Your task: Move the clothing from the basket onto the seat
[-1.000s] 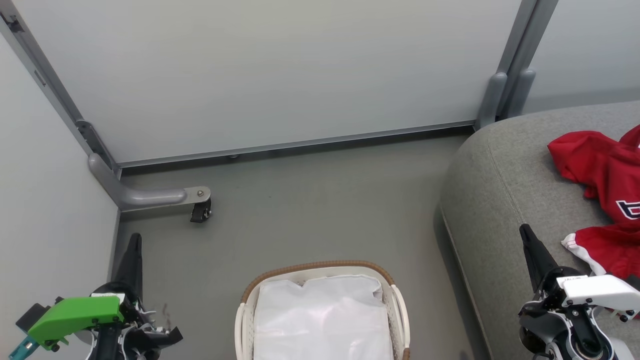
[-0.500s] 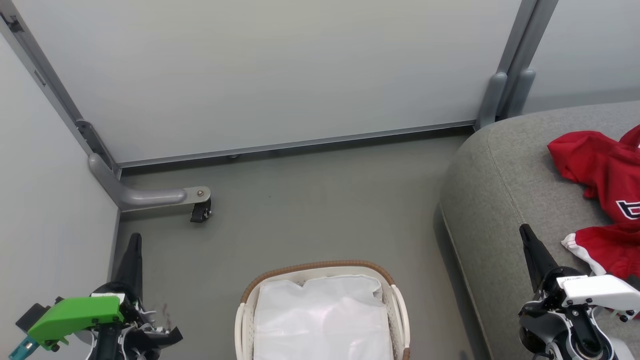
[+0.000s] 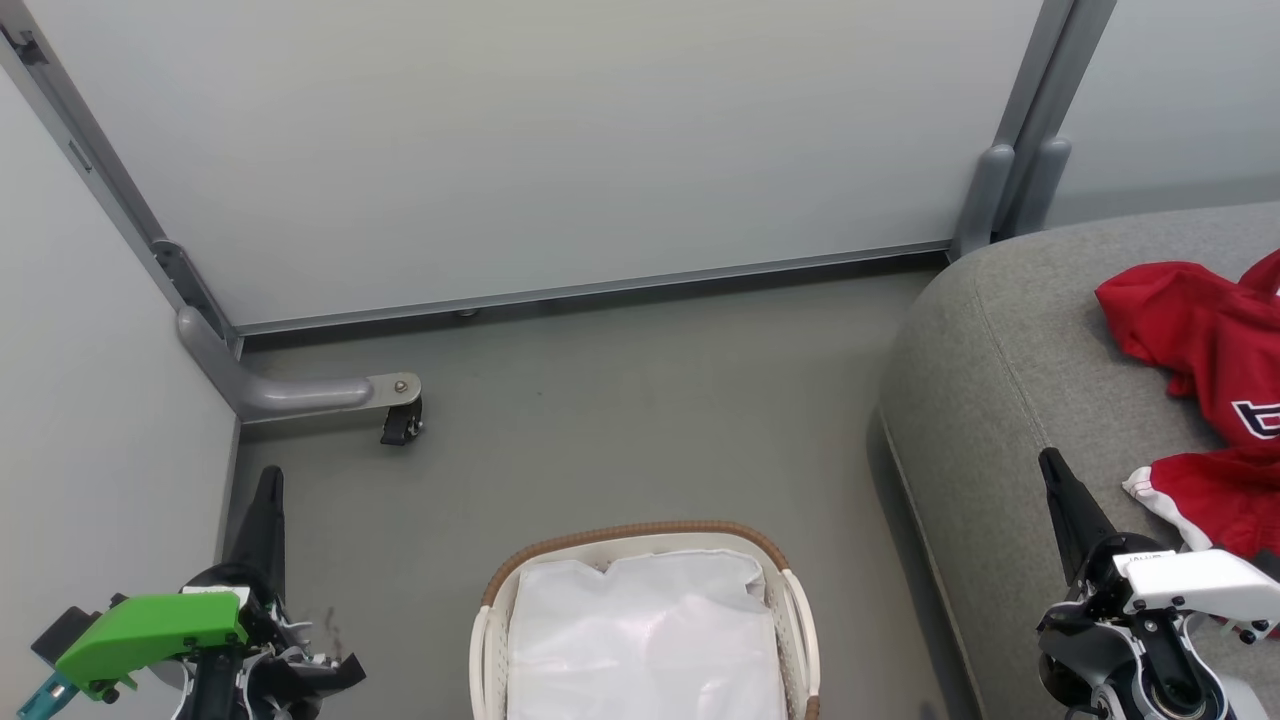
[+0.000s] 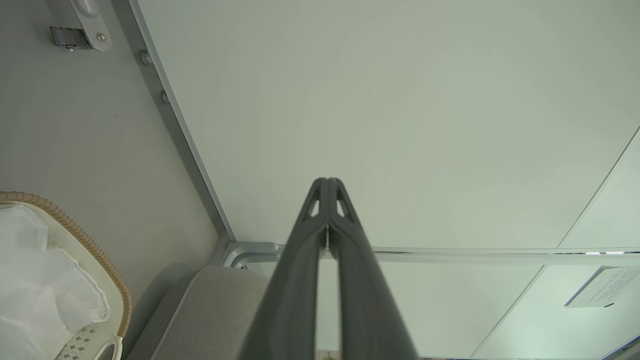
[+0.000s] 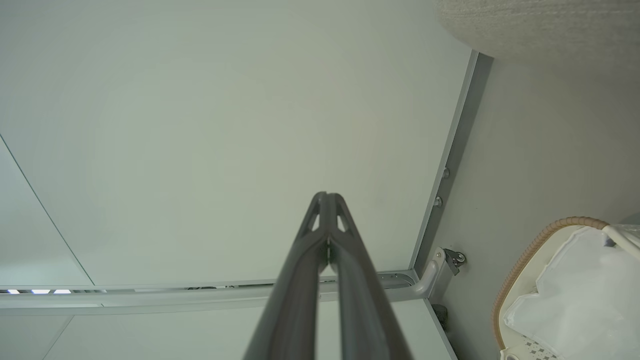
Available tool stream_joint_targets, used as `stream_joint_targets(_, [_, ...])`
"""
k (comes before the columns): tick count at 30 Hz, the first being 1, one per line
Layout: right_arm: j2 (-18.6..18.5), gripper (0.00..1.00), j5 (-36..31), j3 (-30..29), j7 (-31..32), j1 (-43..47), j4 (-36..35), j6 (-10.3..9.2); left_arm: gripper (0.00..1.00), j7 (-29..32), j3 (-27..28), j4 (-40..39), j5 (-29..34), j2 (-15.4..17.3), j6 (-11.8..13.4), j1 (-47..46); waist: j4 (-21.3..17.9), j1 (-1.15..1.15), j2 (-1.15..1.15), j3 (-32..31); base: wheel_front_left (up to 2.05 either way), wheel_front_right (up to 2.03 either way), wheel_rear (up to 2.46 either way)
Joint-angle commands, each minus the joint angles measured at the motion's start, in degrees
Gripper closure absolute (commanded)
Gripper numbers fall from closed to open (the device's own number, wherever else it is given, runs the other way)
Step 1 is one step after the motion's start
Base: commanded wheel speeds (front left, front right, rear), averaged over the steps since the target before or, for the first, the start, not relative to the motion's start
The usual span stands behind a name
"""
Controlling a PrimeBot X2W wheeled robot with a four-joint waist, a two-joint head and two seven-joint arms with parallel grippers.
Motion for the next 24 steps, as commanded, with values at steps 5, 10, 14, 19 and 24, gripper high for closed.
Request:
stream_joint_targets(5, [-0.35, 1.00, 0.21, -0.13, 0.06, -0.43, -0.14, -0.02, 1.00, 0.18, 0.11, -0.07, -0.17, 0.39, -0.36, -0.63, 0.00, 0.00, 0.00, 0.00, 0.00, 0.00, 0.00])
stream_joint_targets(10, [-0.35, 1.00, 0.21, -0.13, 0.06, -0.43, -0.14, -0.02, 1.00, 0.18, 0.11, -0.07, -0.17, 0.39, -0.36, -0.63, 0.00, 0.00, 0.00, 0.00, 0.00, 0.00, 0.00])
stream_joint_targets(14, [-0.35, 1.00, 0.21, -0.13, 0.06, -0.43, -0.14, -0.02, 1.00, 0.18, 0.11, -0.07, -0.17, 0.39, -0.36, -0.63, 0.00, 0.00, 0.00, 0.00, 0.00, 0.00, 0.00])
stream_joint_targets(19, [-0.36, 1.00, 0.21, -0.13, 0.06, -0.43, -0.14, -0.02, 1.00, 0.18, 0.11, -0.07, -0.17, 0.39, -0.36, -0.63, 0.00, 0.00, 0.00, 0.00, 0.00, 0.00, 0.00])
stream_joint_targets(24, [-0.36, 1.00, 0.21, -0.13, 0.06, -0.43, -0.14, -0.02, 1.00, 0.18, 0.11, -0.07, -0.17, 0.39, -0.36, -0.63, 0.00, 0.00, 0.00, 0.00, 0.00, 0.00, 0.00])
